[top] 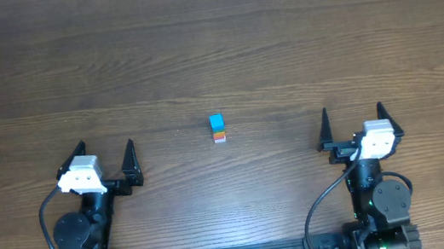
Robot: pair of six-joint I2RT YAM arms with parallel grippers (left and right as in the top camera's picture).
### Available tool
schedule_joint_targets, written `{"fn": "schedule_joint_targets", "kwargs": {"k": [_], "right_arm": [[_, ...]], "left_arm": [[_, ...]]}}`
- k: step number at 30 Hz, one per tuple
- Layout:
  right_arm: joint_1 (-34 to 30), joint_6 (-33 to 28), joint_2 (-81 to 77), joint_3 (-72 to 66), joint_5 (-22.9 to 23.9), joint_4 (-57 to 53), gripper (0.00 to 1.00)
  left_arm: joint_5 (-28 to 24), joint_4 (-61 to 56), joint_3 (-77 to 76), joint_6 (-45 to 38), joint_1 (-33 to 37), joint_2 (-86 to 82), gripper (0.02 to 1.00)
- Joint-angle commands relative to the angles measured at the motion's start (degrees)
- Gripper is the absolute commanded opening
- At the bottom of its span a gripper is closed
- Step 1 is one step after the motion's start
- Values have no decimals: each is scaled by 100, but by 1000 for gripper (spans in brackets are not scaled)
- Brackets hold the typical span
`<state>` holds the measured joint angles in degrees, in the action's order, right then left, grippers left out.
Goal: Stack Cubes
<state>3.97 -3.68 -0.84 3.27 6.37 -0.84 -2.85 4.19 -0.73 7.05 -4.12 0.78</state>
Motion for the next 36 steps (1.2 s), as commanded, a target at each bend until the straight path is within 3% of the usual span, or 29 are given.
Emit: {"fn": "schedule_joint_targets", "kwargs": {"k": [1, 36], "right_arm": [[42, -24, 57, -308, -46, 72, 991], [42, -24, 55, -297, -52, -280, 991]], "left_arm": [[-57, -7, 39, -83, -26, -39, 998], [-57, -7, 39, -83, -26, -39, 1000]]}}
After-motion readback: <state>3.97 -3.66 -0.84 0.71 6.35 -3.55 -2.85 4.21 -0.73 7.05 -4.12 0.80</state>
